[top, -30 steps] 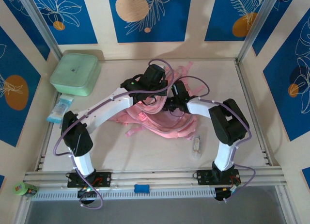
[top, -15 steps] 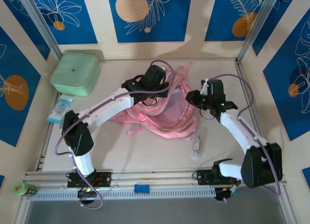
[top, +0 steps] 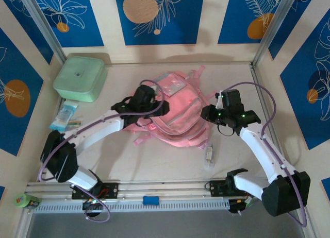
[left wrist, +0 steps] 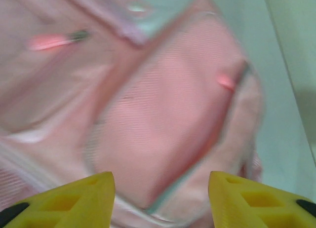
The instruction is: Pack books, pencil case, and school supplies into a backpack
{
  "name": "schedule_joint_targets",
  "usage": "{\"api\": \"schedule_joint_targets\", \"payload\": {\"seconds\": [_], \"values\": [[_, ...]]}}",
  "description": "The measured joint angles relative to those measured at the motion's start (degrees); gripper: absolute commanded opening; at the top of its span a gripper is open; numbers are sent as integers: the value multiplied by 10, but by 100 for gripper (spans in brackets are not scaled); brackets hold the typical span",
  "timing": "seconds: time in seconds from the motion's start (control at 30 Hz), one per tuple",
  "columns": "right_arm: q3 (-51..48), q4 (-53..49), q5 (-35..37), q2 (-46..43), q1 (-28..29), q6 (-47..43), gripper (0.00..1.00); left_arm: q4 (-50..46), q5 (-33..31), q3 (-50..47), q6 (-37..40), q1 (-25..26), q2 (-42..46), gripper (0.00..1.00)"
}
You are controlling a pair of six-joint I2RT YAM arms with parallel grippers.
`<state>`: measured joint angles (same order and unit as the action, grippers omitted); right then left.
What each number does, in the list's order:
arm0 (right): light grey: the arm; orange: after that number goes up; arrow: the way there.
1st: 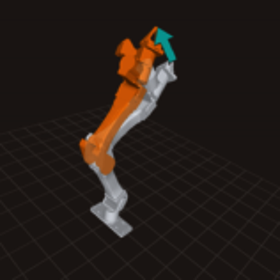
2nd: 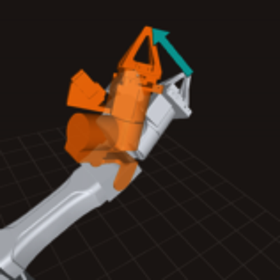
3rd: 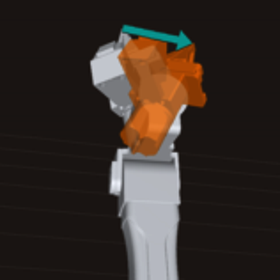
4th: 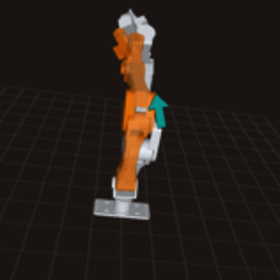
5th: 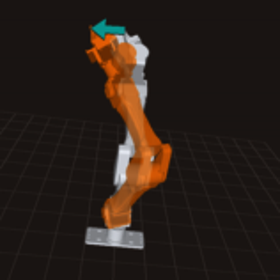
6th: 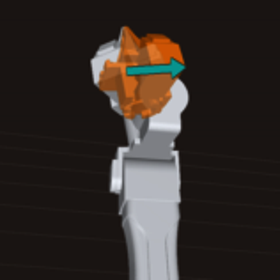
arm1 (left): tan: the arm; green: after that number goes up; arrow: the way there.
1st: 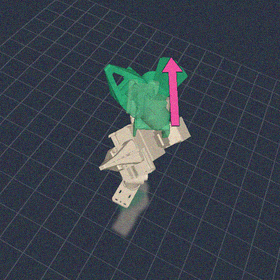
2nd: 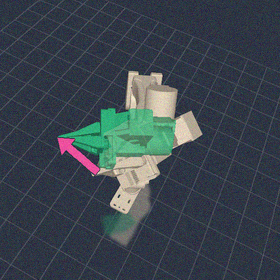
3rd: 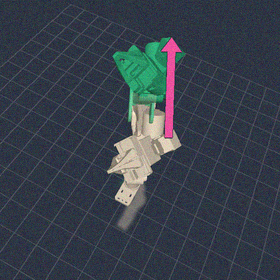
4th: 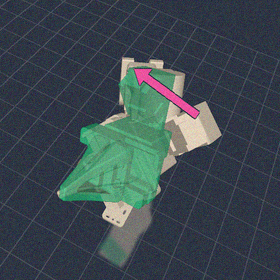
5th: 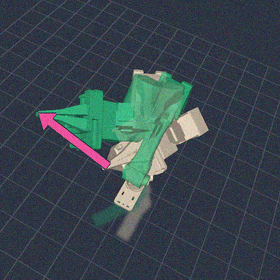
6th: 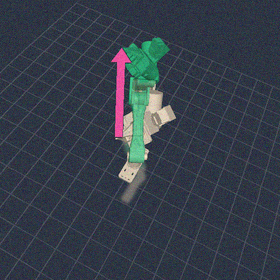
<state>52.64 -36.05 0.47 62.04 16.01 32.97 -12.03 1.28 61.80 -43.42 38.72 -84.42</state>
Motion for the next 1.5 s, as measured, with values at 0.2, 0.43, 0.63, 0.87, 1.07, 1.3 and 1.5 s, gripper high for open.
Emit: {"api": "schedule_joint_targets", "payload": {"seconds": [0.2, 0.43, 0.63, 0.87, 1.07, 1.3, 1.5], "values": [[0, -9, 7, 10, 95, 18, 35, 93, -9, -164, -109, -69, -4, 53], [-32, 6, 11, 34, 141, 52, 35, 188, -13, -184, -167, -70, -52, 52], [-36, 9, 23, 35, 140, 58, 36, 229, -13, -180, -189, -71, -72, 48], [-36, 8, 26, 35, 140, 58, 37, 268, -2, -169, -215, -71, -94, 46], [-36, 9, 26, 35, 134, 58, 37, 245, -14, -166, -213, -72, -43, 58], [-36, 16, 26, 35, 124, 58, 37, 252, -14, -137, -231, -75, -64, 59], [-36, 18, 25, 35, 120, 58, 37, 273, -14, -130, -265, -76, -132, 56]]}}
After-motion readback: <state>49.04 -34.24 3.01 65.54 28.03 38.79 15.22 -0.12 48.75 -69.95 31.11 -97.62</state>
